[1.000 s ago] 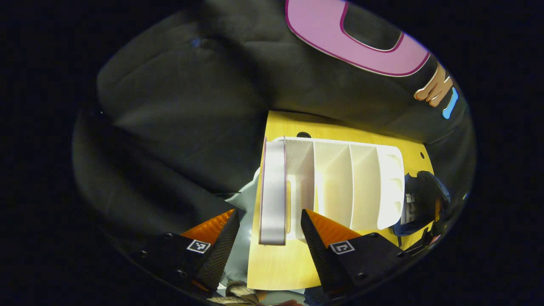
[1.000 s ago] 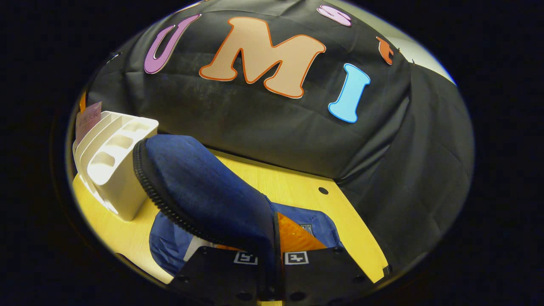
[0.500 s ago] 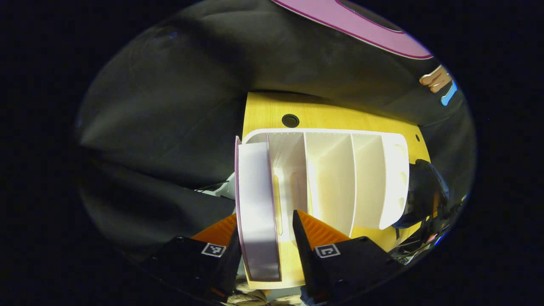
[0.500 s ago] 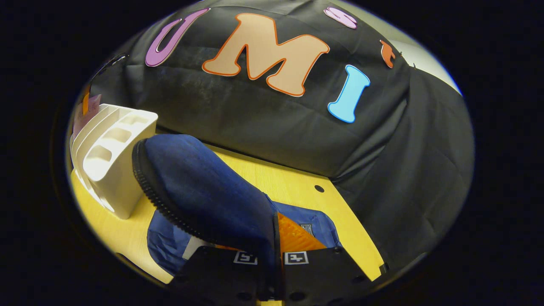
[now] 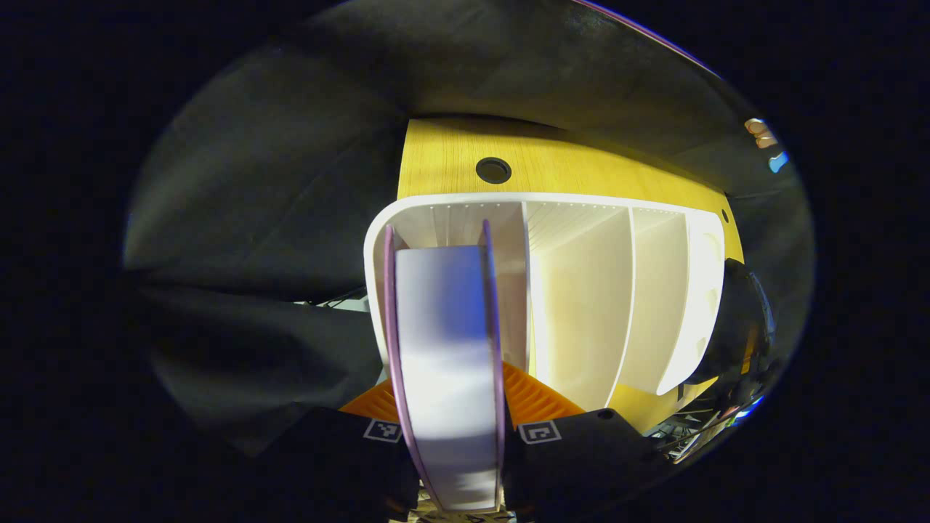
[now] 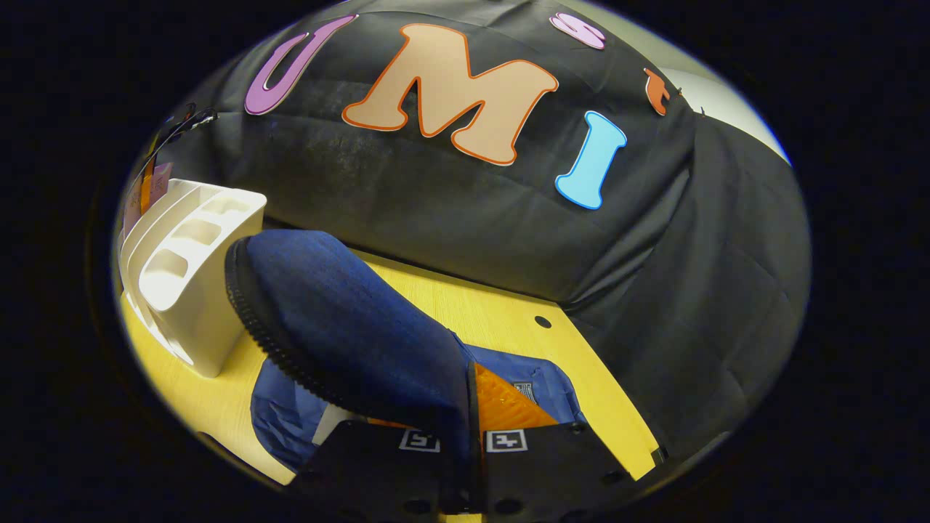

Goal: Open the schoolbag, grab two books from the bookshelf and put them into the schoolbag.

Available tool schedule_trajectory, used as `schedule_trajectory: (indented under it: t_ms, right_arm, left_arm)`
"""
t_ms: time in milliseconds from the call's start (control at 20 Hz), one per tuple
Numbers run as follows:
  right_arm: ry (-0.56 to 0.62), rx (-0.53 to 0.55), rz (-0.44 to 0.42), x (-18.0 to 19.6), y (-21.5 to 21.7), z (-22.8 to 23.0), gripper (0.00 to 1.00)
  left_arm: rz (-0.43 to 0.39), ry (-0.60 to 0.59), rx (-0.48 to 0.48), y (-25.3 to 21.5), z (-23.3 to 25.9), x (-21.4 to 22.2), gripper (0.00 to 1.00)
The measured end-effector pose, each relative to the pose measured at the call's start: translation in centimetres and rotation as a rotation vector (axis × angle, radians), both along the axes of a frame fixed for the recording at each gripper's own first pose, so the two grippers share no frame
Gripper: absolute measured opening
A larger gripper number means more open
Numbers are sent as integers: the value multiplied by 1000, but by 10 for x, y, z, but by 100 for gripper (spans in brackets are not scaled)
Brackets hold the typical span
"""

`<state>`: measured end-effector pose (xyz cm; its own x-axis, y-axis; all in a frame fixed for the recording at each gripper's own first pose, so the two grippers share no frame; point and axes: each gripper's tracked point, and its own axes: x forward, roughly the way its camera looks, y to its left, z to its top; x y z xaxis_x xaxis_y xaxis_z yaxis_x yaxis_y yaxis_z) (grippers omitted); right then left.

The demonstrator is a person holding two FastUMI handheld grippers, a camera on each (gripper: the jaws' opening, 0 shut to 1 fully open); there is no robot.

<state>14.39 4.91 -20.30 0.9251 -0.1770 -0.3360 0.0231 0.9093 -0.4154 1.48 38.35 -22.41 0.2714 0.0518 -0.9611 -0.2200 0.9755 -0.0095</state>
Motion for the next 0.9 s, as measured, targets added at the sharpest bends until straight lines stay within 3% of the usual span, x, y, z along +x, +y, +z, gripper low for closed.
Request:
schedule_trajectory:
  t_ms: [250,450,700,900]
  right_arm:
    - [-3,-2,1,-2,0,1,7]
    - [-2,-4,12,-3,0,1,7]
    - [-4,2,25,-3,1,0,7]
    - [-7,3,45,-4,0,2,7]
  left_arm:
    - [0,36,26,-2,-4,-1,40]
    - [74,93,19,-5,-8,-10,41]
    - [116,130,-7,-20,11,-29,41]
    - [101,101,50,-25,43,-41,41]
